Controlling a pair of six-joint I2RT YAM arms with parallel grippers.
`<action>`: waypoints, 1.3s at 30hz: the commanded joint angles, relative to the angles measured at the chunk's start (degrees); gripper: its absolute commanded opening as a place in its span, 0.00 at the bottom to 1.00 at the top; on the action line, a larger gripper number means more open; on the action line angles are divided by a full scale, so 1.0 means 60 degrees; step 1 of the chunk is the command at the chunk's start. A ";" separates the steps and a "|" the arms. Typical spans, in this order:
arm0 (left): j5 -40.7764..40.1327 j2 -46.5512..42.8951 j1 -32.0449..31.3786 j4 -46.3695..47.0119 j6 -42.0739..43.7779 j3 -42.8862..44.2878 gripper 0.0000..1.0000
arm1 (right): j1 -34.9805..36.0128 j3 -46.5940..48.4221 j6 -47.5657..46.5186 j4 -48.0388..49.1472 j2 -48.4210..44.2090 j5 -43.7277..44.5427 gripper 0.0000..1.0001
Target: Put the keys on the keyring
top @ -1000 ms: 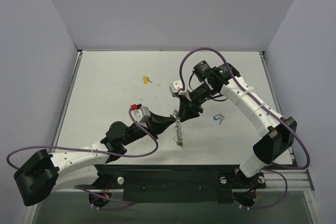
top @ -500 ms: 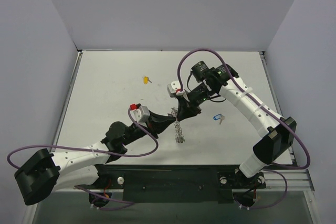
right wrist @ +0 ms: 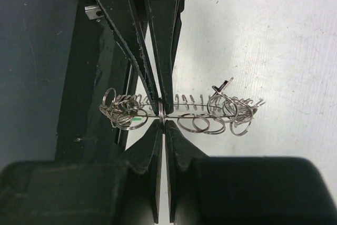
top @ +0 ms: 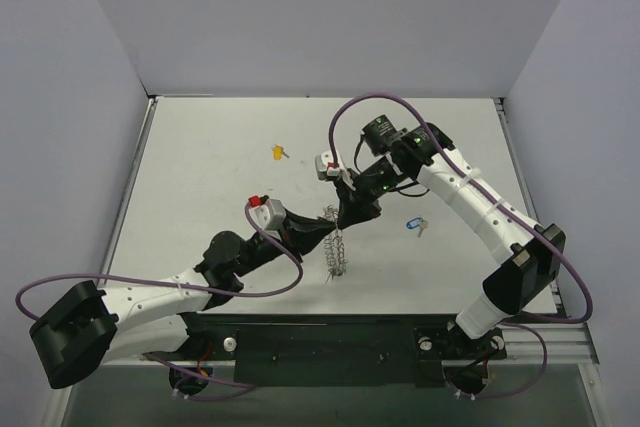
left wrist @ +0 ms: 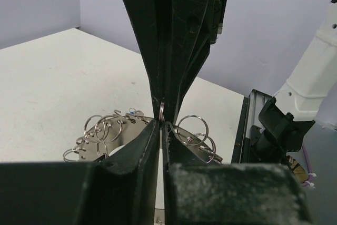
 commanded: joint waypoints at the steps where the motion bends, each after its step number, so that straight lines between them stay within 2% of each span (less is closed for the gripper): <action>1: 0.0004 -0.0211 0.0098 0.0573 -0.0314 0.0264 0.21 | 0.0081 -0.0035 0.1072 0.0097 -0.0482 0.0635 0.00; 7: 0.0048 -0.0811 0.0303 -0.0246 -0.0387 0.0132 0.44 | 0.0140 0.0535 0.1146 -0.1057 -0.0189 0.1413 0.00; 11: 0.0544 -0.1310 0.0464 -0.1724 0.0152 0.0395 0.52 | 0.0242 0.1224 0.1146 -0.2081 0.0235 0.2232 0.00; 13: 0.0808 -0.1354 0.0464 -0.3025 0.0635 0.0761 0.53 | 0.0330 0.1852 0.1073 -0.2871 0.0557 0.2643 0.00; 19: 0.1031 -0.0799 0.0245 -0.3558 0.1837 0.1508 0.53 | 0.0593 0.3729 0.0605 -0.5246 0.1905 0.3653 0.00; 27: 0.0167 -0.0154 0.0156 -0.3441 0.2658 0.2095 0.43 | 0.0916 0.3583 0.0457 -0.5352 0.1862 0.4153 0.00; 39: 0.0034 0.0213 0.0113 -0.3558 0.3391 0.2329 0.43 | 0.1033 0.3510 0.0384 -0.5323 0.1876 0.4021 0.00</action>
